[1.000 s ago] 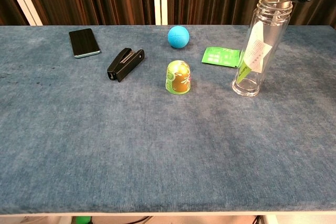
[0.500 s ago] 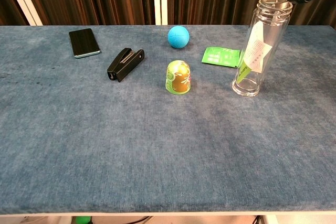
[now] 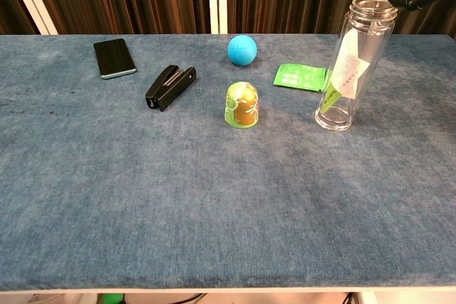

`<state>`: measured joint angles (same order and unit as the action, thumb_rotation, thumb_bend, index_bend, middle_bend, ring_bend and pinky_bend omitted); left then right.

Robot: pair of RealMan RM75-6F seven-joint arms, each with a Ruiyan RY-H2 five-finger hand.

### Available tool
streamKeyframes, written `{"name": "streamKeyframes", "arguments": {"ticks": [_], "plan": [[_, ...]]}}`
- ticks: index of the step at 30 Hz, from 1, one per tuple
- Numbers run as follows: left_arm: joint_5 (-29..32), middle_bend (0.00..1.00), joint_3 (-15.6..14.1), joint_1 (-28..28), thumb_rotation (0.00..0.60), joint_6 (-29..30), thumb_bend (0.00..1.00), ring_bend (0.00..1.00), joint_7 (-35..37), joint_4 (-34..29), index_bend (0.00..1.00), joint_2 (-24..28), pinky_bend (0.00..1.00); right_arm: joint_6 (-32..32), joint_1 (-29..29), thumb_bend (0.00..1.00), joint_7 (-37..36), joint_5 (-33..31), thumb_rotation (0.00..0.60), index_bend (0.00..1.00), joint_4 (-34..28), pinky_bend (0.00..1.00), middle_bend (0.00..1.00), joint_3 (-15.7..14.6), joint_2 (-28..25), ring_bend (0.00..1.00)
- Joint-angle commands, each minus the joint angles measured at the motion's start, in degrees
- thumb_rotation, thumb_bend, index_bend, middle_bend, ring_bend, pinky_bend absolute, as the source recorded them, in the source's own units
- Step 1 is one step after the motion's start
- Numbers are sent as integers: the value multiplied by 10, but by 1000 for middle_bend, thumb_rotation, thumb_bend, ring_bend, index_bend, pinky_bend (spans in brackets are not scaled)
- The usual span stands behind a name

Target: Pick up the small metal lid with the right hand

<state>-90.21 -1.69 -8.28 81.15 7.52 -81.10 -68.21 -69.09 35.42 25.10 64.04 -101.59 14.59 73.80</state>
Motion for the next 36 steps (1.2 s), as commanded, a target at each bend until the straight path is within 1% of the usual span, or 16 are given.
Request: {"name": "streamKeyframes", "arguments": {"ticks": [1,3,5,8,14,17,19,22,24,26,30,36], "plan": [[0,104,0,0,600,0,4,62,0,0,110,0,136,18,2,371,-5,-3,600,195,-4,113,137,-6,-12,1],[0,104,0,0,600,-1,3,62,0,-1,110,0,135,24,2,326,-13,0,600,47,-6,72,78,-7,-17,0],[1,104,0,-1,600,-1,4,62,0,-1,111,0,136,25,0,299,-27,9,600,2,-6,47,42,-8,-20,0],[1,104,0,-1,600,-2,4,62,-1,-1,116,1,136,12,-6,275,-57,33,600,0,0,36,16,-6,-18,0],[0,104,0,0,600,0,4,62,0,-2,118,1,136,-4,-20,275,-101,69,600,0,2,36,15,-10,-27,0],[0,104,-1,0,600,-1,4,62,0,-2,119,0,136,-6,-28,274,-128,92,600,1,0,31,20,-18,-38,0],[0,104,-1,0,600,-1,4,62,0,-2,119,0,136,-2,-31,275,-141,107,600,61,-3,14,18,-25,-48,0],[-1,104,-1,0,600,0,4,62,-1,-3,121,1,136,1,-37,271,-146,132,600,224,-6,0,9,-39,-65,0],[-2,104,-1,0,600,0,4,62,-2,-4,123,0,136,6,-39,264,-128,139,600,304,-8,0,3,-48,-75,0],[-2,104,-2,-1,600,-1,4,62,-2,-4,123,0,136,9,-40,256,-106,141,600,344,-10,0,0,-54,-80,0],[-3,104,-2,0,600,1,3,62,-3,-4,123,0,136,10,-42,245,-71,136,600,368,-14,0,0,-59,-79,0],[-2,104,-2,2,600,3,4,62,-2,-4,123,1,136,16,-42,245,-52,127,600,368,-18,0,0,-61,-77,0]]}}
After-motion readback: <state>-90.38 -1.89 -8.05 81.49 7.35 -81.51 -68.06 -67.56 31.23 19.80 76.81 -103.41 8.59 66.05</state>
